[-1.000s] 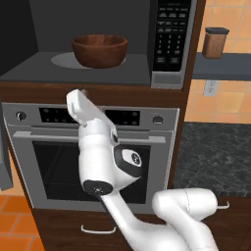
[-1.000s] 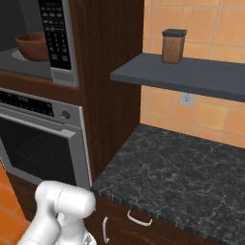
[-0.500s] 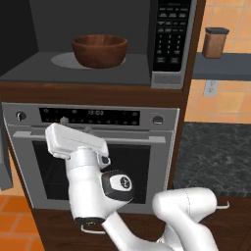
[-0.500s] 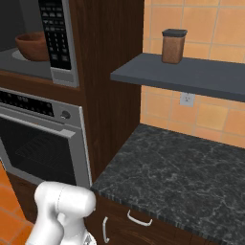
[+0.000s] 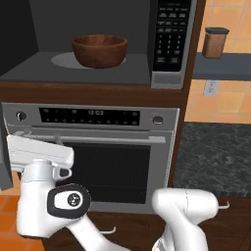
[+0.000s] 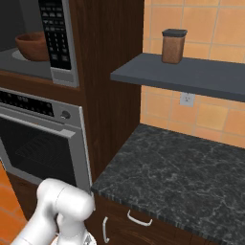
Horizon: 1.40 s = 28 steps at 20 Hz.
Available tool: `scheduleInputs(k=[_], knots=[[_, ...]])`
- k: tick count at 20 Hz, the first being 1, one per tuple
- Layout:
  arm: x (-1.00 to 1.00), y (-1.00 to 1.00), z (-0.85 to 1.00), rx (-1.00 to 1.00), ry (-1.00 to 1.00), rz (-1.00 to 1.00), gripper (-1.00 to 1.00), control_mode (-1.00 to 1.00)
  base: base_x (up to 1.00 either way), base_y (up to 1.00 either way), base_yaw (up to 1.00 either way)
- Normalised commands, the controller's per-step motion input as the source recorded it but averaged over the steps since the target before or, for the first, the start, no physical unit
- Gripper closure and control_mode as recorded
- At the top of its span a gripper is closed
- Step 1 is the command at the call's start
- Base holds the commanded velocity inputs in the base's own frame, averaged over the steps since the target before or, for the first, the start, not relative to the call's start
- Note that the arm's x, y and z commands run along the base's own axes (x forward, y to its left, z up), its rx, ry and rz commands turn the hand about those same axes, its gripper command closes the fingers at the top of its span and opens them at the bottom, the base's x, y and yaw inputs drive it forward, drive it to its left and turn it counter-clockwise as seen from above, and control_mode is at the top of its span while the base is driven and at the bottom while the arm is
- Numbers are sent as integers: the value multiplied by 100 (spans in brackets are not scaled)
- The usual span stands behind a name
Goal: Open the microwave, place the bowl with waffle inside the microwave, then close the microwave door and turn it on.
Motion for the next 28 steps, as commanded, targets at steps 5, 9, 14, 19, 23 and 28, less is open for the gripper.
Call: scheduleInputs(k=[5,9,14,19,23,28], knots=[[13,73,-43,0,-16,-12,-100,-100,0,0,0],[23,76,-37,0,-11,-11,-100,-100,0,0,0],[32,90,-38,0,-5,-9,-100,-100,0,0,0],[34,78,-9,0,-2,-8,-100,-100,0,0,0],[40,55,1,0,-1,-7,-100,-100,0,0,0],[33,16,30,0,-5,-11,-100,-100,0,0,0]])
